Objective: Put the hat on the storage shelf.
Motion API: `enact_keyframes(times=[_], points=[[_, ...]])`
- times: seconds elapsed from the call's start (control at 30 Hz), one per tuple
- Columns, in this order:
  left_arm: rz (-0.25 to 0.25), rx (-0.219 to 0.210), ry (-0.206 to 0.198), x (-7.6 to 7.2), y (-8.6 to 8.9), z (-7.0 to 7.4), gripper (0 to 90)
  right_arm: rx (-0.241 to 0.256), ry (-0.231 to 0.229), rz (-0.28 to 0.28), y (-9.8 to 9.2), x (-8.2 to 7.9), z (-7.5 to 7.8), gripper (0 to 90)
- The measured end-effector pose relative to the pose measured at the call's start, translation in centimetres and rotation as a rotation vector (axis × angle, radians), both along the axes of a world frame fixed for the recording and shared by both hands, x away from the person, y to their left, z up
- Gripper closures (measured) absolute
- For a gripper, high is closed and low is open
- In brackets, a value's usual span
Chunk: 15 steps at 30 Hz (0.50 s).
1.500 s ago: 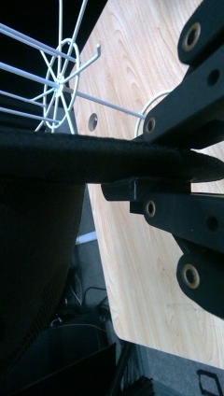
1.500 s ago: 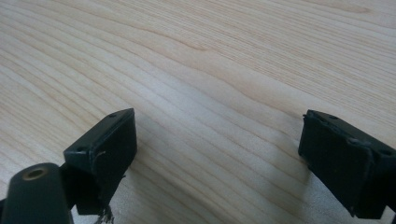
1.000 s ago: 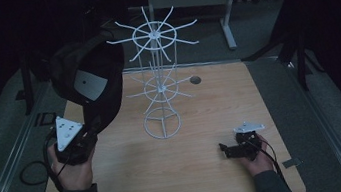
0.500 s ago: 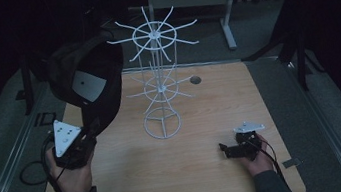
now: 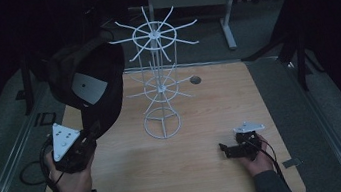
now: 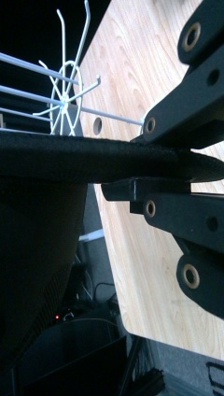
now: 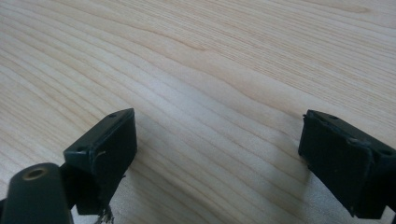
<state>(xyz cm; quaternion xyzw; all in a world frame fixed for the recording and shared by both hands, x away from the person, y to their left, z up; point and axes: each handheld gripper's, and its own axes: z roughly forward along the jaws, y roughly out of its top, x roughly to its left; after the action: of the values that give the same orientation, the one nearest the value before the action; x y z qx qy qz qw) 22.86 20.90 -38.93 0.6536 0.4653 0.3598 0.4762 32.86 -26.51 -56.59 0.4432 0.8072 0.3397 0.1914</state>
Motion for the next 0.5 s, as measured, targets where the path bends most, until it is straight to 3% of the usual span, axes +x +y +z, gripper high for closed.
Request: enact_keyframes(times=[0.5], points=[[-0.026, -0.035, 0.01, -0.28, -0.09, 0.13, 86.5, -0.001, -0.002, 0.0, 0.0, 0.01, 0.0, 11.3]])
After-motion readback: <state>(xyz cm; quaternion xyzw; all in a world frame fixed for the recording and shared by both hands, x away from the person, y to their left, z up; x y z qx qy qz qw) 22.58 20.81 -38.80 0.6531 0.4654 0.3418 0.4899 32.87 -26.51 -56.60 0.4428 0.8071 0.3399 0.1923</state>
